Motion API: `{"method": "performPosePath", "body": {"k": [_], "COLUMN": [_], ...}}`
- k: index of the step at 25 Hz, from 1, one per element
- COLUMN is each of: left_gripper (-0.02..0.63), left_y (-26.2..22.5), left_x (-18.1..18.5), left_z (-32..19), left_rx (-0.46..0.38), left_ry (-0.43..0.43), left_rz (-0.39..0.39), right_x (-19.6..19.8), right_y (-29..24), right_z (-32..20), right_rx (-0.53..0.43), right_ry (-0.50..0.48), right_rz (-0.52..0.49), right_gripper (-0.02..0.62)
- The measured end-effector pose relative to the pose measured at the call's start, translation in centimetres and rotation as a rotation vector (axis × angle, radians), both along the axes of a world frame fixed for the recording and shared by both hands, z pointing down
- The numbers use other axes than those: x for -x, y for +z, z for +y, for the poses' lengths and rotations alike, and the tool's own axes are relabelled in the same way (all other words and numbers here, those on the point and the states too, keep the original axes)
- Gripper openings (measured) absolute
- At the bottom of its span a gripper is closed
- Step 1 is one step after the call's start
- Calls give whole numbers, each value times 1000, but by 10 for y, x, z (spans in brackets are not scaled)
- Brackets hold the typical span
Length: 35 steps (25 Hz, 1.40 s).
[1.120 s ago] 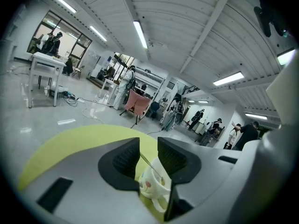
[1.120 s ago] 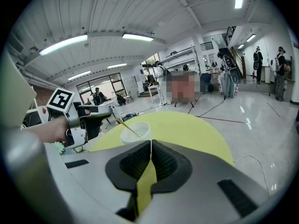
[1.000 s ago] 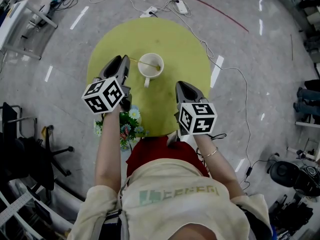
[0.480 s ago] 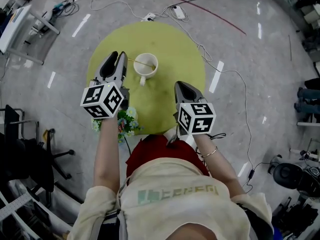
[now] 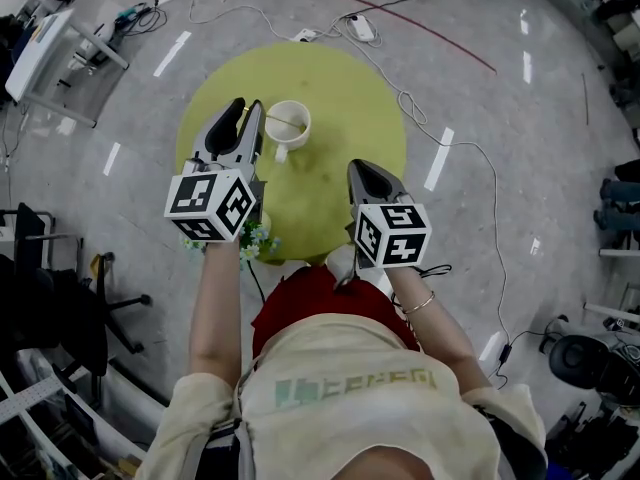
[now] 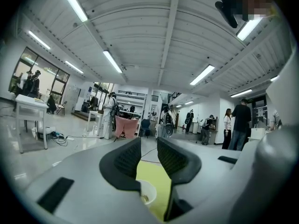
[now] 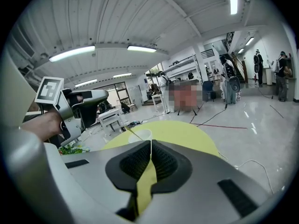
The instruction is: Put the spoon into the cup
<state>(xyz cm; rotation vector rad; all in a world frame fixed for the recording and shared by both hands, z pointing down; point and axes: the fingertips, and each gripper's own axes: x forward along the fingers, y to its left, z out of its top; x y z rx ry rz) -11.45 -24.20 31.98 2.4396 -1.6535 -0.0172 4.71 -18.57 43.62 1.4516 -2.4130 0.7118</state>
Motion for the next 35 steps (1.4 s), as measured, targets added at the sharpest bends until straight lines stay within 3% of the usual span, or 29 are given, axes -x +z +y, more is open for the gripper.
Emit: {"method": "performPosePath", "body": {"k": [21, 35], "left_gripper": [109, 88], "left_y": [-1, 24], "left_x": [-52, -70], "left_z": [106, 172], "left_rx": [45, 104], "left_ry": [-2, -14], "left_rz": [38, 1], "right_x": [-33, -40], "right_y": [-19, -24], "right_z": [74, 119], "right_rx": [-46, -70], "right_ry": [-39, -75], "right_rz": [-7, 9], "right_gripper": [37, 37]}}
